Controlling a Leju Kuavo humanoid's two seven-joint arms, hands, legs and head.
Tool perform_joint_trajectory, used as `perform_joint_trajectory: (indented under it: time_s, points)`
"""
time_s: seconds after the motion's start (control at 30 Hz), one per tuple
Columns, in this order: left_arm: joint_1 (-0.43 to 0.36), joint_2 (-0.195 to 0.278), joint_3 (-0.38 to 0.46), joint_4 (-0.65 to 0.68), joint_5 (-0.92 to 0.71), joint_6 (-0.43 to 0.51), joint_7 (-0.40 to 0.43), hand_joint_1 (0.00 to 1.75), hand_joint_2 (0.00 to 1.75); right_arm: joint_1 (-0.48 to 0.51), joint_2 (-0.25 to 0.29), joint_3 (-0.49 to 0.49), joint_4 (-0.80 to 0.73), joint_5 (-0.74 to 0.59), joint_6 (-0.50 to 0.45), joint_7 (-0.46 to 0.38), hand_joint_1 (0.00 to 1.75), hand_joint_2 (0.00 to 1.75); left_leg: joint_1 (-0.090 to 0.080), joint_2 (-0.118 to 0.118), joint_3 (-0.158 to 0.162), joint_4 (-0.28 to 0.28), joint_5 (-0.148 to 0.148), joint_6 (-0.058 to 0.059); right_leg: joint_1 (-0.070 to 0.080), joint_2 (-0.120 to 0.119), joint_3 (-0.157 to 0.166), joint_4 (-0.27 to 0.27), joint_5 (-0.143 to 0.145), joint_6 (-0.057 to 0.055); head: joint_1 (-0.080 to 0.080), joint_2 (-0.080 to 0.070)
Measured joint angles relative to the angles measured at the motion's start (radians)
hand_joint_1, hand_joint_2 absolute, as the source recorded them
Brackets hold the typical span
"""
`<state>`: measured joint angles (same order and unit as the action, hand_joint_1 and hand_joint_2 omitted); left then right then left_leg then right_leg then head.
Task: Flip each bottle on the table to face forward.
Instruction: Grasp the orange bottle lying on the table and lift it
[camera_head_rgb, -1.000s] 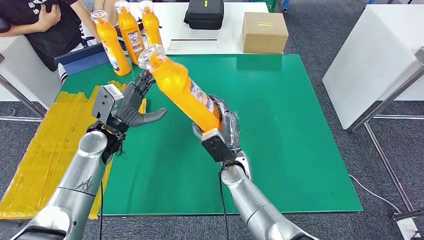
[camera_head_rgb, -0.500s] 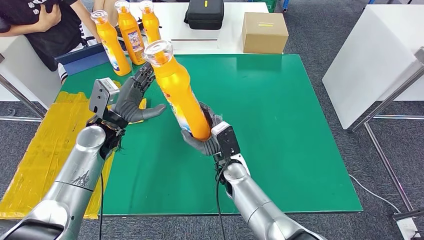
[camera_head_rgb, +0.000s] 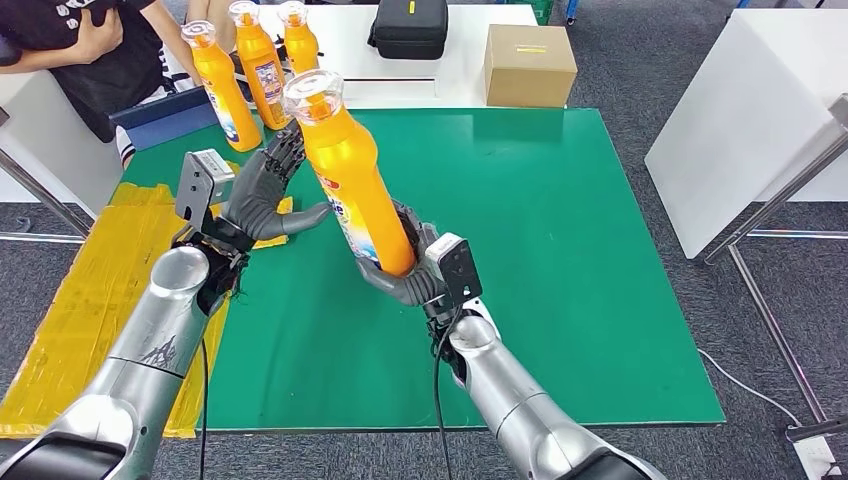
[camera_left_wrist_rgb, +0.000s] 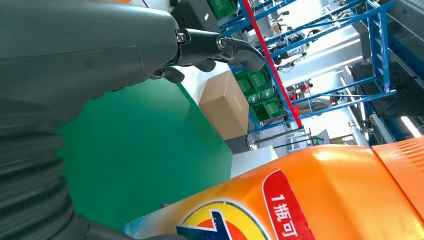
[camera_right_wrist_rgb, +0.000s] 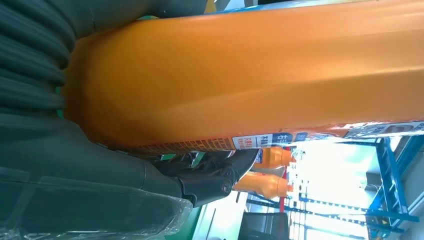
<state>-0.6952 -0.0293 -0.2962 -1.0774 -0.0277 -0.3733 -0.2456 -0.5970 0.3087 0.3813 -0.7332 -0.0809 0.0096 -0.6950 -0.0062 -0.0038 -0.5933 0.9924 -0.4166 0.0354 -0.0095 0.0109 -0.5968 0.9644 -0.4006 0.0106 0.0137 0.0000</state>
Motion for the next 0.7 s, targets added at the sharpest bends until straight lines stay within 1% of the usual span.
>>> perform_joint_trajectory:
  time_s: [0.07,0.1,0.17,0.27,0.3,0.33,0.4,0.43,0.47,0.57,0.63,0.7]
  points:
    - [0.0,0.0,-0.004,0.002,0.005,-0.006,0.0,0.0,1.75,-0.001,-0.002,-0.002,0.001,0.023,-0.053,0.0,1.75,1.75,0.0,0.0,0.0,0.0,0.0,0.0,0.0,0.0,0.0,0.0,0.0,0.0,0.0,0.0]
    - [0.0,0.001,-0.007,0.002,0.007,-0.008,0.0,0.0,1.75,-0.002,-0.003,-0.002,0.002,0.043,-0.103,0.0,1.75,1.75,0.0,0.0,0.0,0.0,0.0,0.0,0.0,0.0,0.0,0.0,0.0,0.0,0.0,0.0]
    - [0.001,0.001,-0.013,0.001,0.011,-0.009,0.005,0.0,1.75,-0.005,-0.004,-0.003,0.005,0.099,-0.263,0.0,1.75,1.75,0.0,0.0,0.0,0.0,0.0,0.0,0.0,0.0,0.0,0.0,0.0,0.0,0.0,0.0]
    - [0.014,0.001,-0.016,-0.013,0.014,0.0,0.018,0.0,1.75,-0.018,-0.007,-0.015,0.013,0.191,-0.541,0.0,1.75,1.75,0.0,0.0,0.0,0.0,0.0,0.0,0.0,0.0,0.0,0.0,0.0,0.0,0.0,0.0]
    - [0.021,0.001,-0.016,-0.022,0.015,0.005,0.024,0.0,1.75,-0.023,-0.008,-0.03,0.016,0.235,-0.609,0.0,1.75,1.75,0.0,0.0,0.0,0.0,0.0,0.0,0.0,0.0,0.0,0.0,0.0,0.0,0.0,0.0]
    - [0.028,0.001,-0.017,-0.032,0.017,0.011,0.03,0.0,1.75,-0.027,-0.009,-0.059,0.017,0.308,-0.656,0.0,1.75,1.75,0.0,0.0,0.0,0.0,0.0,0.0,0.0,0.0,0.0,0.0,0.0,0.0,0.0,0.0]
    - [0.041,0.0,-0.018,-0.051,0.026,0.021,0.04,0.0,1.75,-0.03,-0.004,-0.154,0.01,0.507,-0.696,0.0,1.75,1.75,-0.001,0.0,0.0,0.0,0.0,0.0,0.0,0.0,0.0,0.0,0.0,0.0,0.0,0.0]
    - [0.046,-0.002,-0.018,-0.06,0.032,0.024,0.045,0.0,1.75,-0.03,0.001,-0.212,0.001,0.605,-0.7,0.0,1.75,1.75,-0.001,0.0,0.0,0.0,0.0,0.0,0.0,0.0,0.0,0.0,0.0,0.0,0.0,0.0]
    - [0.051,-0.004,-0.019,-0.068,0.04,0.026,0.049,0.0,1.75,-0.029,0.006,-0.265,-0.01,0.675,-0.702,-0.001,1.75,1.75,-0.001,-0.001,0.0,0.0,0.0,0.0,0.0,-0.001,0.0,0.0,0.0,0.0,0.0,0.0]
    - [0.067,-0.014,-0.022,-0.092,0.071,0.028,0.06,0.0,1.75,-0.022,0.015,-0.394,-0.057,0.778,-0.704,-0.002,1.75,1.75,-0.001,-0.002,0.0,0.0,0.0,0.0,0.0,-0.002,0.0,0.0,0.0,0.0,0.0,0.0]
    - [0.078,-0.022,-0.023,-0.106,0.092,0.024,0.068,0.0,1.75,-0.017,0.019,-0.458,-0.088,0.808,-0.704,-0.002,1.75,1.75,-0.001,-0.002,-0.001,0.0,0.0,0.0,0.0,-0.002,0.0,0.0,0.0,0.0,0.0,0.0]
    - [0.085,-0.032,-0.024,-0.118,0.111,0.017,0.078,0.0,1.75,-0.012,0.022,-0.502,-0.111,0.824,-0.705,-0.002,1.75,1.75,-0.001,-0.001,-0.001,0.0,0.0,0.0,0.0,-0.002,0.0,0.0,0.0,0.0,0.0,0.0]
